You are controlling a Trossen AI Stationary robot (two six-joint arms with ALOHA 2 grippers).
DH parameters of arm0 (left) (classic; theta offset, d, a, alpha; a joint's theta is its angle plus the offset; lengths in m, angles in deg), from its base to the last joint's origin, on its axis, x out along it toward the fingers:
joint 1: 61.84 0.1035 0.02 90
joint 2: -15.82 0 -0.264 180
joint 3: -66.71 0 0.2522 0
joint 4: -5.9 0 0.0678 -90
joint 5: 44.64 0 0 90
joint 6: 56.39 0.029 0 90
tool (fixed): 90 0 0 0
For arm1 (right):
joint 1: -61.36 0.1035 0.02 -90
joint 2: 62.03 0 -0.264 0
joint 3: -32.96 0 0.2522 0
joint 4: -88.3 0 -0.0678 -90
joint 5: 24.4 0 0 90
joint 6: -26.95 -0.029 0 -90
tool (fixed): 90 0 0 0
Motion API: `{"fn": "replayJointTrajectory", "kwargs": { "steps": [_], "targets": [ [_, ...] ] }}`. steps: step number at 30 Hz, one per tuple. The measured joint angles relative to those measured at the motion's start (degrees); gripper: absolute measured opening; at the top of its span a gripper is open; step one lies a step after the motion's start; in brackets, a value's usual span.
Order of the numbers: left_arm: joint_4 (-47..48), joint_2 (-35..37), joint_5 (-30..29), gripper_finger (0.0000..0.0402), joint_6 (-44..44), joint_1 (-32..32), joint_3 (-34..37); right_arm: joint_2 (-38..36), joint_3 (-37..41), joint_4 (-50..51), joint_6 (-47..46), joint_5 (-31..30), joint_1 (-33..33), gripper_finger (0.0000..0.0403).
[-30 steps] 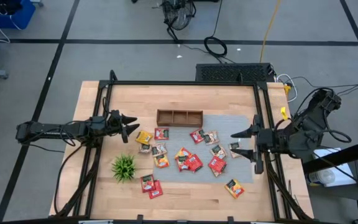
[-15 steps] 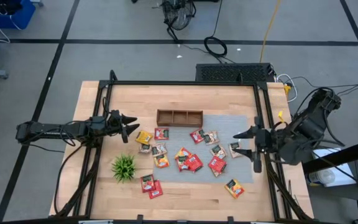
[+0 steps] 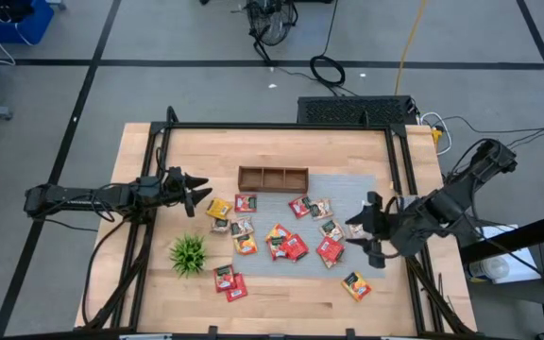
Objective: Pick & Place Tea
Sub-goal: Put the red tea bag into the right section of the wooden organizer
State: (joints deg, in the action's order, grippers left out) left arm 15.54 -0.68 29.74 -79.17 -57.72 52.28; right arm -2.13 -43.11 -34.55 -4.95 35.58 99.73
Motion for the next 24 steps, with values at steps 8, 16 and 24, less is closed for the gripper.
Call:
{"fn": "replayJointTrajectory", "kwargs": {
  "steps": [8,16,24],
  "targets": [
    [0.00,0.01,-0.01,0.0212,0.00,-0.02,0.00,0.02,8.87,-7.63,-0.42,4.83,-1.66,0.0201],
    [0.00,0.00,-0.01,0.0212,0.00,0.00,0.00,1.47,13.91,-10.74,0.86,5.53,-1.94,0.0201],
    [0.00,0.00,-0.02,0.0212,0.00,-0.01,0.00,5.92,16.76,-14.68,8.15,10.66,-3.11,0.0201]
  ]
}}
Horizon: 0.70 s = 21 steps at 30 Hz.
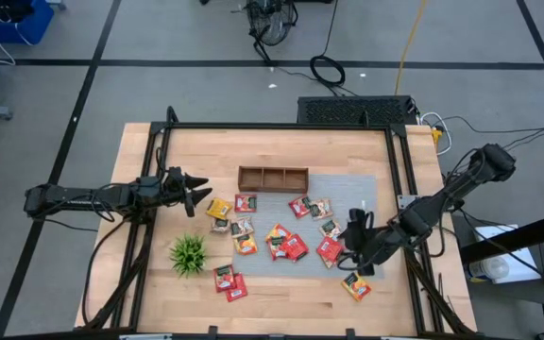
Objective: Pick & Place Tea
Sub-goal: Put the red tea bag into the right section of the wooden organizer
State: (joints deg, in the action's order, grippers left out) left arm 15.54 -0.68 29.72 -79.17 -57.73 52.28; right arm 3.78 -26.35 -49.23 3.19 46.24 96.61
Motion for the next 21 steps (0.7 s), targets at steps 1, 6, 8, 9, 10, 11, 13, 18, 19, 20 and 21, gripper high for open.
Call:
{"fn": "replayJointTrajectory", "kwargs": {
  "steps": [1,6,8,9,10,11,13,18,19,20,21],
  "targets": [
    [0.01,0.00,0.01,0.0212,0.00,-0.01,0.00,0.61,0.34,-0.32,0.84,0.16,0.01,0.0201],
    [0.00,0.00,0.02,0.0212,0.00,0.00,0.00,2.43,2.40,-2.59,7.47,1.69,0.01,0.0192],
    [0.02,0.00,0.02,0.0212,0.00,-0.01,0.00,3.15,3.49,-3.83,10.75,2.93,0.05,0.0186],
    [0.02,0.00,0.02,0.0212,0.00,-0.01,0.00,3.55,3.93,-4.53,12.20,3.23,0.05,0.0183],
    [0.00,0.00,0.02,0.0212,0.00,0.00,0.00,3.99,4.24,-4.97,13.36,3.78,0.10,0.0182],
    [0.01,0.00,0.01,0.0212,0.00,0.00,0.00,4.42,4.46,-5.08,14.57,4.59,0.15,0.0180],
    [0.02,0.00,0.02,0.0212,0.00,-0.01,0.00,5.16,4.86,-5.42,17.23,4.64,0.55,0.0179],
    [0.01,0.00,0.02,0.0212,0.00,0.01,0.00,6.63,6.47,-9.13,26.08,4.45,1.61,0.0180],
    [0.02,0.00,0.02,0.0212,0.00,0.01,0.00,6.93,7.00,-9.48,26.55,4.38,1.84,0.0180],
    [0.02,0.00,0.02,0.0212,0.00,-0.01,0.00,7.29,7.57,-10.10,26.99,4.38,1.99,0.0180],
    [0.00,0.00,0.02,0.0212,0.00,0.00,0.00,7.64,8.16,-10.80,27.68,4.36,2.18,0.0180]
  ]
}}
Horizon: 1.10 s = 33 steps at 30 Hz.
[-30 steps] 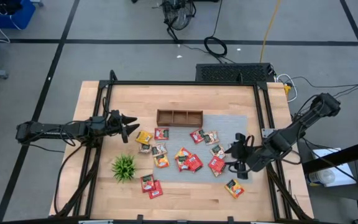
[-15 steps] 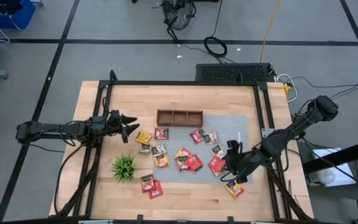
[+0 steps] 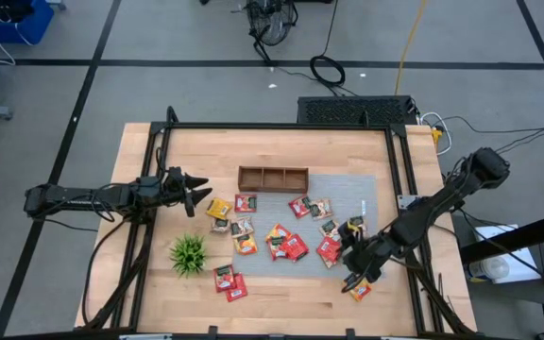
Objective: Pick & Place Tea
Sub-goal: Put the red tea bag into the right section of the wooden organizer
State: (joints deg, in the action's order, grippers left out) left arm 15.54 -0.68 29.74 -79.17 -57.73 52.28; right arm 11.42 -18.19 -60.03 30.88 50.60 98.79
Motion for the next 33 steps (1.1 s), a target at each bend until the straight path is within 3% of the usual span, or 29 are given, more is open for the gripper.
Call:
{"fn": "replayJointTrajectory", "kwargs": {
  "steps": [6,25,33],
  "targets": [
    [0.01,0.00,0.00,0.0212,0.00,-0.01,0.00,1.41,2.40,-2.95,5.37,-6.17,0.58,0.0179],
    [0.00,0.02,0.00,0.0212,0.00,0.01,0.00,4.51,7.55,-10.57,9.57,-4.42,0.56,0.0177],
    [0.01,0.00,0.00,0.0212,0.00,-0.01,0.00,5.88,7.51,-12.49,10.41,-4.23,0.56,0.0138]
  ]
}}
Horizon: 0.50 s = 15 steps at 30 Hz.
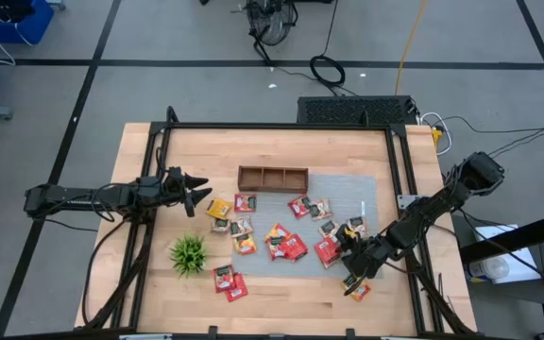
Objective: Pick & Place Tea
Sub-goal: Put the red tea bag into the right section of the wooden organizer
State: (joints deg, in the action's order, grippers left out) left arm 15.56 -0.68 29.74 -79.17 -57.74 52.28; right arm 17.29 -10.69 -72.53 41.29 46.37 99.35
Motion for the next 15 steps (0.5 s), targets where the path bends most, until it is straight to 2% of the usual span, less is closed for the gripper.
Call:
{"fn": "replayJointTrajectory", "kwargs": {
  "steps": [13,15],
  "targets": [
    [0.01,0.00,0.00,0.0212,0.00,0.00,0.00,0.00,0.00,0.08,3.68,-0.06,0.00,0.0013],
    [0.00,0.00,0.00,0.0212,0.00,0.00,0.00,0.00,0.00,0.08,4.67,-0.08,0.00,0.0004]
  ]
}}
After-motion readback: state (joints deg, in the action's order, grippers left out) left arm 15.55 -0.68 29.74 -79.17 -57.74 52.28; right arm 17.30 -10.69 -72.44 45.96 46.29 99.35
